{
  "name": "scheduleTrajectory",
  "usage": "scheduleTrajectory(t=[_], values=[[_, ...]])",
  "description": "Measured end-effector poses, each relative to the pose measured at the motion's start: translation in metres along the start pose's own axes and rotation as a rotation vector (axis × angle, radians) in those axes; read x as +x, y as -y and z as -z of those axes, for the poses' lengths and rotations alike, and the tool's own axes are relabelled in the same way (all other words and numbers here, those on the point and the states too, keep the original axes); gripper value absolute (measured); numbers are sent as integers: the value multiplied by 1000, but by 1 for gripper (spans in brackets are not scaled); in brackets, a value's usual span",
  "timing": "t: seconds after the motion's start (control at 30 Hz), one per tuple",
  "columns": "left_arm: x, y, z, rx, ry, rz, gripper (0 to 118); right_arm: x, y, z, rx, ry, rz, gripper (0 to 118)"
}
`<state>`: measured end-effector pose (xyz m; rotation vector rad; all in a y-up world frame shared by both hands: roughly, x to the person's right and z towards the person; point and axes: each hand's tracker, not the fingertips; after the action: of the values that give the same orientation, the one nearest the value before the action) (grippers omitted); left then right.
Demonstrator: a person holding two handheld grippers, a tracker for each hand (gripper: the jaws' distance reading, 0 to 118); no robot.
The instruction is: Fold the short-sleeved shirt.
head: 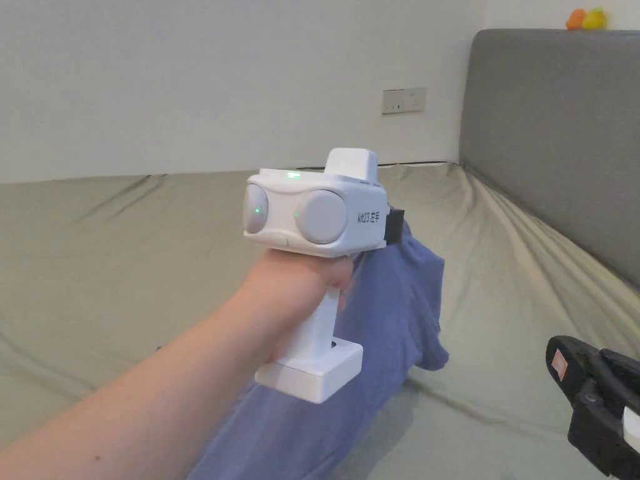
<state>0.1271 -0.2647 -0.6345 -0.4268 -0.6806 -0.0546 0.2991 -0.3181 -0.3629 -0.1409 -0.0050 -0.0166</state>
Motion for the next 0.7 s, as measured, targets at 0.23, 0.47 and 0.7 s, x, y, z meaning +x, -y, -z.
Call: scheduleTrajectory(t=[0.23,0.47,0.7], values=[[52,96,119,-249,60,38,2,34,22,-20,-56,100,58,0],[35,144,112,-188,21,5,99,38,35,-9,-98,106,62,0],[-59,113,-36,96,-208,-171,101,11,31,25,-100,25,22,0]])
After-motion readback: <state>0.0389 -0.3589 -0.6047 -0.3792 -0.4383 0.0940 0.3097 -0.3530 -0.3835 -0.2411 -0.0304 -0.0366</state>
